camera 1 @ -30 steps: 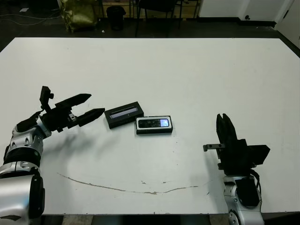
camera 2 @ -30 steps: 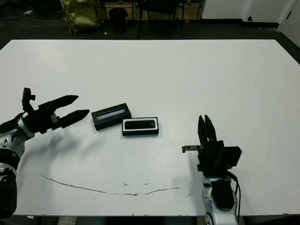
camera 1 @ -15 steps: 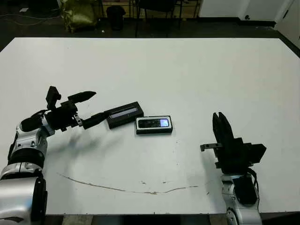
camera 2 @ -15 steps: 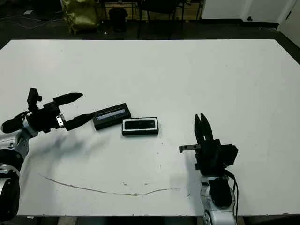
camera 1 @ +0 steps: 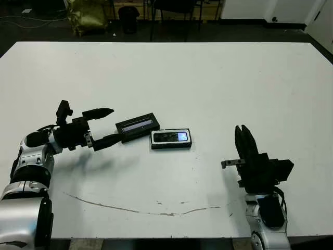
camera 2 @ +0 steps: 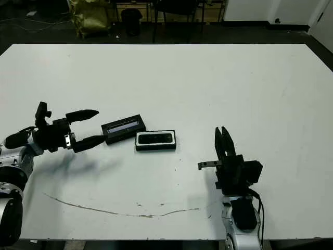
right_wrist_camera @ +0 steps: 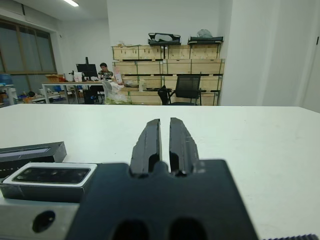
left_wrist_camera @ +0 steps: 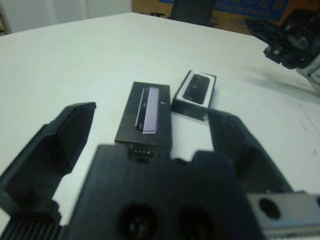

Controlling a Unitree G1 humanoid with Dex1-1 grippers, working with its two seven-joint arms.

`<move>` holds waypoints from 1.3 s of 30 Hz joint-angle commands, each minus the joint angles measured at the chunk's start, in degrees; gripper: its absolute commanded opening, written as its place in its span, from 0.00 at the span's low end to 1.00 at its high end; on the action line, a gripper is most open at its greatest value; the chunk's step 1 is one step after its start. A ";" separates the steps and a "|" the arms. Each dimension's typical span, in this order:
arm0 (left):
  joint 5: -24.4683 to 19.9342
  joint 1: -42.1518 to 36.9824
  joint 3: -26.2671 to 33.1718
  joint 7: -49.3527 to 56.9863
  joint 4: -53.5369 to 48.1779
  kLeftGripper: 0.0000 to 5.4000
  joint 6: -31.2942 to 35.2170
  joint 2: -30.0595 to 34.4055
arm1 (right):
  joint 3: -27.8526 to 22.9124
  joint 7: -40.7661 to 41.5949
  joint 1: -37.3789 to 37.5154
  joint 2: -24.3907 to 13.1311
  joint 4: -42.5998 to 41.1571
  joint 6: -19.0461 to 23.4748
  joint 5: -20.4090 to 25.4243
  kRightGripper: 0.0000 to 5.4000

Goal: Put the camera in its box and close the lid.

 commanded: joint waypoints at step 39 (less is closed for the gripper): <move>3.04 0.50 -1.77 3.27 1.87 1.00 -3.47 -3.13 | -0.31 1.21 0.49 -0.51 0.89 0.64 1.26 0.00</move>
